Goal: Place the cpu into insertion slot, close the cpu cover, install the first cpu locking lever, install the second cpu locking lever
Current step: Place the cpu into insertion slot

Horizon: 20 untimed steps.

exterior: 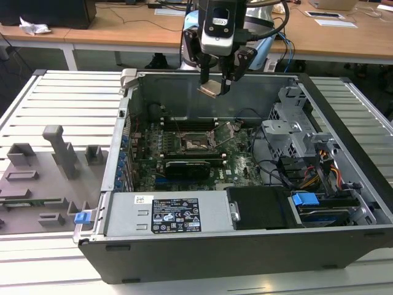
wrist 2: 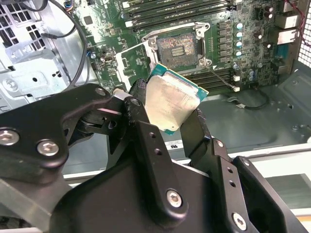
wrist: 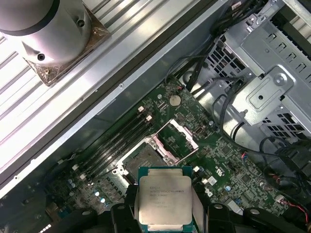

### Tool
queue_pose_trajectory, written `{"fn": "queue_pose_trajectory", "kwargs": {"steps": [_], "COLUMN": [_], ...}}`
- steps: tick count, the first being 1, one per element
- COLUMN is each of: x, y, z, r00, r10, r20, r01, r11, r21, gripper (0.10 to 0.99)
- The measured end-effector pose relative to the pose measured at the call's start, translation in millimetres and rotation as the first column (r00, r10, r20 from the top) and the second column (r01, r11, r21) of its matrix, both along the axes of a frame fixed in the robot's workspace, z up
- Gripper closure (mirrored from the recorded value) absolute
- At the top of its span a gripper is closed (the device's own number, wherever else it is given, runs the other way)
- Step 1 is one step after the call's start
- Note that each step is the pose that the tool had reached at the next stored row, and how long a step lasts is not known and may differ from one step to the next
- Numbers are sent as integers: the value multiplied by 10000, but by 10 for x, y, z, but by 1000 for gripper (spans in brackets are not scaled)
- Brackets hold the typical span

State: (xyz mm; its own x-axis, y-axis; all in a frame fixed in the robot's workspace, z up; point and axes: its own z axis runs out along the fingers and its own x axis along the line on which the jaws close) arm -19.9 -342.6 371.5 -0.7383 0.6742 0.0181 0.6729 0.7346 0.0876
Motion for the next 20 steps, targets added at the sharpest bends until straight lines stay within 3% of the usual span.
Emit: {"fn": "queue_pose_trajectory", "kwargs": {"steps": [20], "x": [0], "y": [0], "z": [0], "r00": [9983], "r10": [-583], "r20": [-1], "r01": [583], "r11": [9983], "r21": [1], "gripper": [561]}}
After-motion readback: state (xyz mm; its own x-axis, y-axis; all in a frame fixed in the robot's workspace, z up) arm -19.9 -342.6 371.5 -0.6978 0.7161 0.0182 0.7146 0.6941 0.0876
